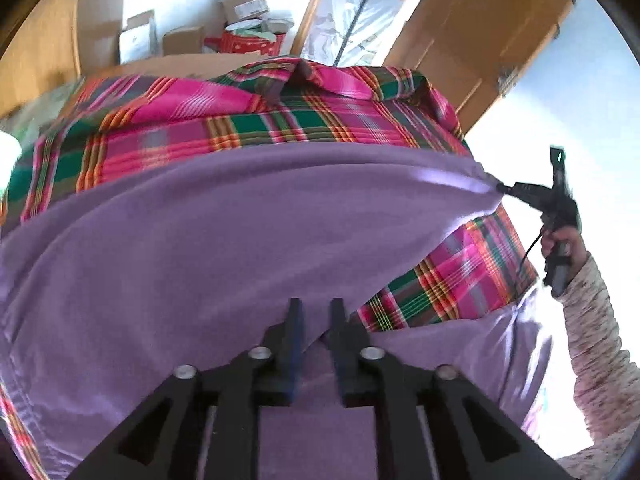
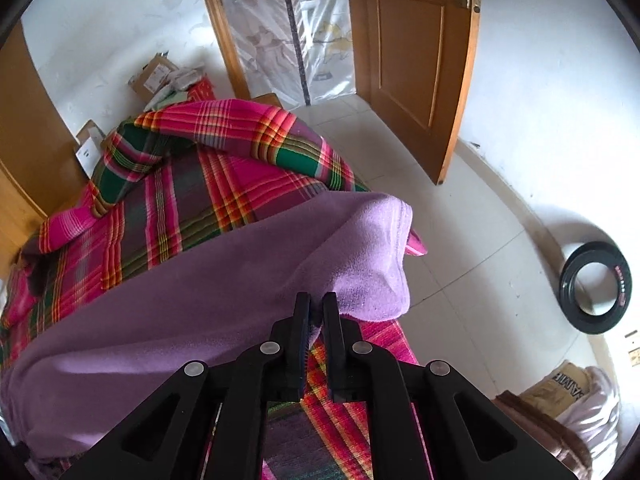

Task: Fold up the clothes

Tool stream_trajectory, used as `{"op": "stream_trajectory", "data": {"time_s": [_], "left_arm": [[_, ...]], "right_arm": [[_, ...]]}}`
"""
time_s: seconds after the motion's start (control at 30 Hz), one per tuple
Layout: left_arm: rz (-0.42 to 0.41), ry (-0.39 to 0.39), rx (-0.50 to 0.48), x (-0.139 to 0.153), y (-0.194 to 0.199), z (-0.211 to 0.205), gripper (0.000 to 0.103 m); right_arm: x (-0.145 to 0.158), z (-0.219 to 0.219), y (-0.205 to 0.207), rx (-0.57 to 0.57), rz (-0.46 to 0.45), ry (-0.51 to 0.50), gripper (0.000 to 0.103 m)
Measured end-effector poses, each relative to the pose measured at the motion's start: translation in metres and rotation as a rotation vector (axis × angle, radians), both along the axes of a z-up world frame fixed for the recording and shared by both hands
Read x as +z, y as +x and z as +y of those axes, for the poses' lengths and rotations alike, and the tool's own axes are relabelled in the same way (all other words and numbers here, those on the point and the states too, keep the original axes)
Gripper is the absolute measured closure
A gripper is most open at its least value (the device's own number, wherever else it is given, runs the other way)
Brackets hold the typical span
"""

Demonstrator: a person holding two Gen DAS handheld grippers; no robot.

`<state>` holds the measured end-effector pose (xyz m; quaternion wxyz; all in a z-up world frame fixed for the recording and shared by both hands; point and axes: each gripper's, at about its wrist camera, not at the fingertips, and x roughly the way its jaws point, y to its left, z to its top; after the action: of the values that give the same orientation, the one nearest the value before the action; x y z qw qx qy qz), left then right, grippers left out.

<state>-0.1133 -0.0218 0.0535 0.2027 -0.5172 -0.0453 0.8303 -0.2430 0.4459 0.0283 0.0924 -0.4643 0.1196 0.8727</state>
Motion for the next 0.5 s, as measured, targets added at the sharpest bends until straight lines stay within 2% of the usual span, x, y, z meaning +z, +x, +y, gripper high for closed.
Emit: {"op": "stream_trajectory", "data": {"time_s": [0.23, 0.33, 0.5], "left_arm": [[0.080, -0.168, -0.163, -0.008, 0.004, 0.053, 0.078], [0.081, -0.287, -0.189, -0.022, 0.001, 0.071, 0.078], [0.093, -0.365, -0.207, -0.033, -0.002, 0.087, 0.077]], "right_arm": [[-0.001, 0.001, 0.012, -0.004, 0.002, -0.020, 0.088], [-0.002, 0.001, 0.016, 0.001, 0.007, -0.024, 0.085], [-0.005, 0.005, 0.018, -0.008, 0.009, -0.054, 0.084]]}}
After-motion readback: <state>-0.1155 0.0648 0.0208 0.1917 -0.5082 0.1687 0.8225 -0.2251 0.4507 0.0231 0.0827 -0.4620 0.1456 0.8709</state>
